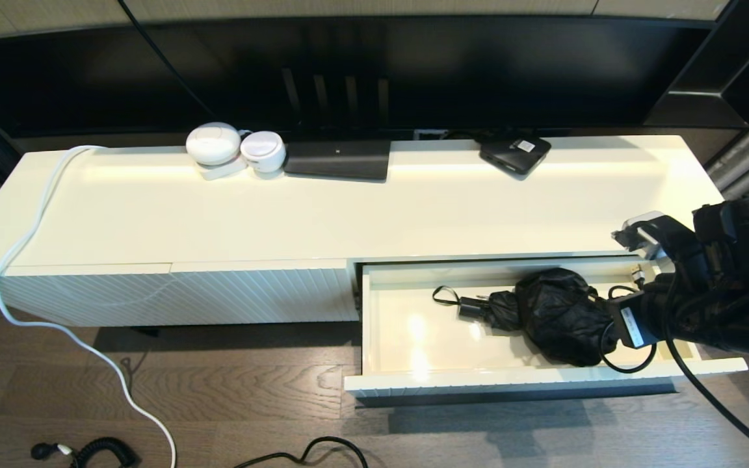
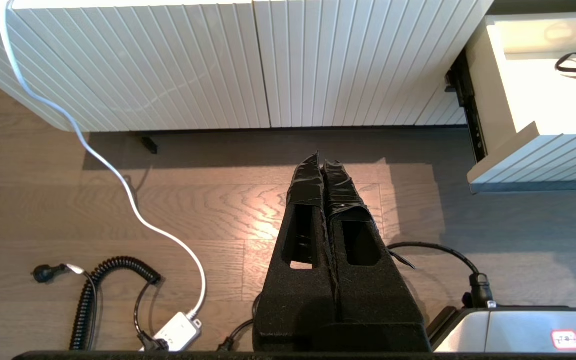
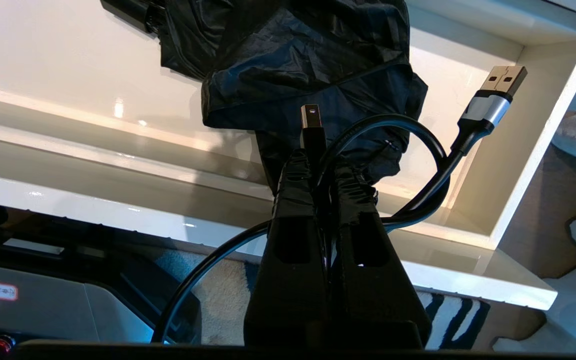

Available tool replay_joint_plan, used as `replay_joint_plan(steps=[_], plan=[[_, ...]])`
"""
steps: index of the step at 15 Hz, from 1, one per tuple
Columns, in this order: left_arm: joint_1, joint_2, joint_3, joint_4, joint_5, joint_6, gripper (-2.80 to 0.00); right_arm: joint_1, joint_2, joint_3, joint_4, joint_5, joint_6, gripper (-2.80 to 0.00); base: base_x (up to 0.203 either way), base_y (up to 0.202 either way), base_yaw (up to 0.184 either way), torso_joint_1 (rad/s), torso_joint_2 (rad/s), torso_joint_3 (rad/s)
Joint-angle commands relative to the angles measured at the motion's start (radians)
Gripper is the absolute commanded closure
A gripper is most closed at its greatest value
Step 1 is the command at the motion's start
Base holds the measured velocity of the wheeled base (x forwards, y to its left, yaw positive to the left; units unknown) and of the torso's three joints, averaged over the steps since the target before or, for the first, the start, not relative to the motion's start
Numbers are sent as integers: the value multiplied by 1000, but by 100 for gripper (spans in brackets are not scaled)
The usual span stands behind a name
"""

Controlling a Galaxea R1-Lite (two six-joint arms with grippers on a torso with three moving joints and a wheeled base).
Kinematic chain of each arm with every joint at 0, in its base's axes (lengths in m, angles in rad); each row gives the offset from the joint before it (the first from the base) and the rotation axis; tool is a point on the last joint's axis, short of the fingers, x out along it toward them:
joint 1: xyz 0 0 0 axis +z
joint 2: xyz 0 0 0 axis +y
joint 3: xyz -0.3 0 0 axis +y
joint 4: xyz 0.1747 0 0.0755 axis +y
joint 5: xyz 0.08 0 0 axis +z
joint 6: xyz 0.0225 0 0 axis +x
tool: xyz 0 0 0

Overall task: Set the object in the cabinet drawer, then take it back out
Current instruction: Put the data cable in the drawer

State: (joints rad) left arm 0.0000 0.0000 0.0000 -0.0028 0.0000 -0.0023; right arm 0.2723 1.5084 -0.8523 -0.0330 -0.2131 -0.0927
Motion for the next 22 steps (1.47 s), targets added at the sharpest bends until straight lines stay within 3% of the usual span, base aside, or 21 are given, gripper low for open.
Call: replay_joint_plan(steps=[1, 9, 16, 22], plan=[[0, 0, 0, 0, 0, -1, 0, -9, 31, 1, -1, -1, 9, 0, 0, 0, 0, 0, 0, 0], [0, 0, 1, 0, 0, -1, 0, -22, 268, -119, -45, 19, 172, 0, 0, 0, 0, 0, 0, 0], [0, 0, 2, 0, 0, -1, 0, -90, 340, -152, -156, 35, 174, 0, 0, 0, 0, 0, 0, 0], [0, 0, 0, 0, 1, -1, 0, -94, 363, -189, -176, 51, 173, 0, 0, 0, 0, 0, 0, 0]])
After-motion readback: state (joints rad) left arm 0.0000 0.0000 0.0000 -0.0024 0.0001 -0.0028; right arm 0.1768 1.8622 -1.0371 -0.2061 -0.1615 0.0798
